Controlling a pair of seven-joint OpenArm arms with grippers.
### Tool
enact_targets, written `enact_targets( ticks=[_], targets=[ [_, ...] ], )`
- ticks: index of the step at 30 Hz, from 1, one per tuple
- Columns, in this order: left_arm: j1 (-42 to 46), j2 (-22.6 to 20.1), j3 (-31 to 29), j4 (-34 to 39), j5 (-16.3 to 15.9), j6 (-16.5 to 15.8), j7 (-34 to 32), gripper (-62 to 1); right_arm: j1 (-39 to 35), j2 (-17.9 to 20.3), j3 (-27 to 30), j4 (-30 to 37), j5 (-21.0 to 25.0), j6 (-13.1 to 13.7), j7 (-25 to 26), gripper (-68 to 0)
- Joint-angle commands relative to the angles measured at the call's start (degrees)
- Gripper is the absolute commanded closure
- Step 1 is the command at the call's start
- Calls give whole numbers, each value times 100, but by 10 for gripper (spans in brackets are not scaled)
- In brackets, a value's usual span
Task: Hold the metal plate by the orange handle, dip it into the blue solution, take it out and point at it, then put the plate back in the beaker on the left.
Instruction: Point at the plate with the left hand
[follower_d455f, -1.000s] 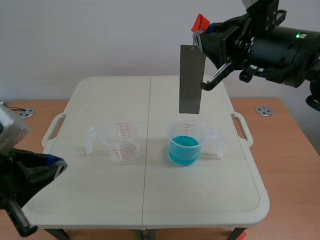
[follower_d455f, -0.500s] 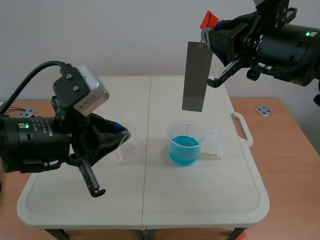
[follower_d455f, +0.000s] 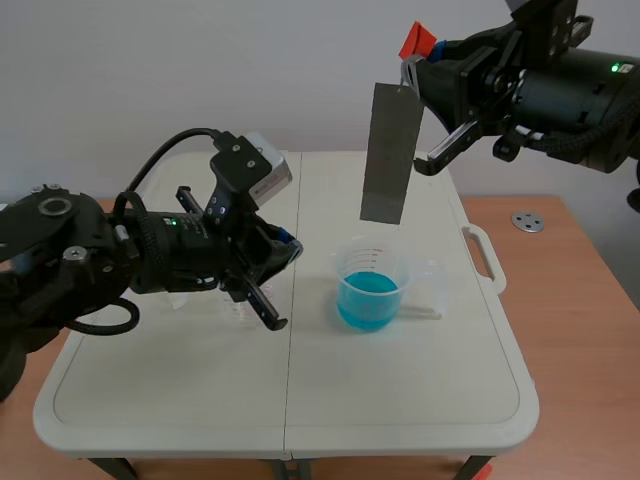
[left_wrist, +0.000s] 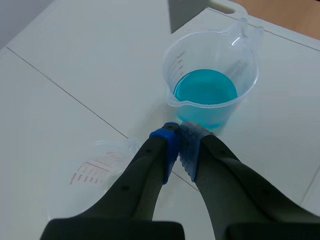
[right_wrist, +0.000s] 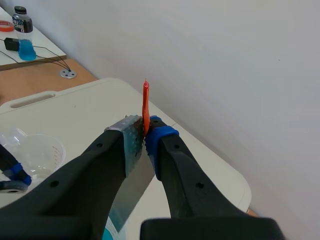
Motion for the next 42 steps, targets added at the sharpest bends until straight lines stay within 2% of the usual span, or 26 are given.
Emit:
enact_targets(
  ticks=[1,7,11,15,27,37,40,42],
  targets=[
    [-142,98,2,-11,-11,11,-125,-17,63,15,13,157,85,31,87,-13],
    [-450,498,2,-476,319,13,-181,-17,63,15,13,157,85,31,87,-13],
    [-560,640,2,-647,535,13,-466,-17,63,15,13,157,87,31,87,-13],
    [-608,678,7,-656,540,4,-730,-17,63,15,13,157,87,31,87,-13],
    [-669,761,291,-664,542,-13,-765,-17,63,15,13,157,90,31,87,-13],
    [-669,758,297,-664,542,-11,-767,-17,63,13,13,157,105,31,87,-13],
    [-625,627,295,-647,542,52,-848,-17,63,13,13,157,105,31,90,-13],
    [-450,365,286,-503,542,179,-1110,-17,46,13,11,157,160,31,87,-13]
  ],
)
